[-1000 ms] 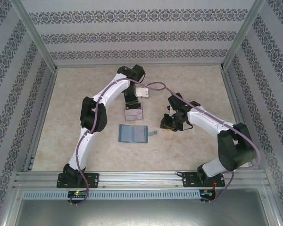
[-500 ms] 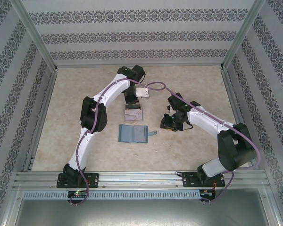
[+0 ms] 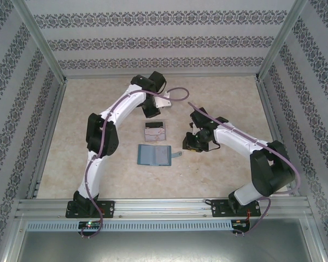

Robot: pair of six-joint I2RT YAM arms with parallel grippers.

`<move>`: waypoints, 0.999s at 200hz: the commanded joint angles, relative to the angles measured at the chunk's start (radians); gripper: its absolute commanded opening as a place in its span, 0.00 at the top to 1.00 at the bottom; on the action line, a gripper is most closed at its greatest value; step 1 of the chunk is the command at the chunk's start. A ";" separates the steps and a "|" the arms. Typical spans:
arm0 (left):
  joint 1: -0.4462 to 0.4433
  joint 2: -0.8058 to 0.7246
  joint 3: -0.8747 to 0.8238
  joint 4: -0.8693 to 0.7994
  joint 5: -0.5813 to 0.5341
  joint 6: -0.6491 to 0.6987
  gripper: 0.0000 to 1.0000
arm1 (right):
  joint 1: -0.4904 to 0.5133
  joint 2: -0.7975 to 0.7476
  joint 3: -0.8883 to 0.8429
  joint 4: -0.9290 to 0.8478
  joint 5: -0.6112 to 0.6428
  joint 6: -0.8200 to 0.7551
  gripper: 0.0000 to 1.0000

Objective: Take the credit cards out of the card holder

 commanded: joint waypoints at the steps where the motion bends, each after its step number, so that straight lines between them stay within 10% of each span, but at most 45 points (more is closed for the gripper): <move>1: 0.003 -0.078 -0.060 0.062 -0.014 -0.152 0.91 | 0.027 0.027 0.040 0.007 -0.003 0.018 0.71; 200: 0.069 -0.520 -0.871 0.654 0.270 -1.086 1.00 | 0.132 0.230 0.104 0.033 -0.010 0.016 0.71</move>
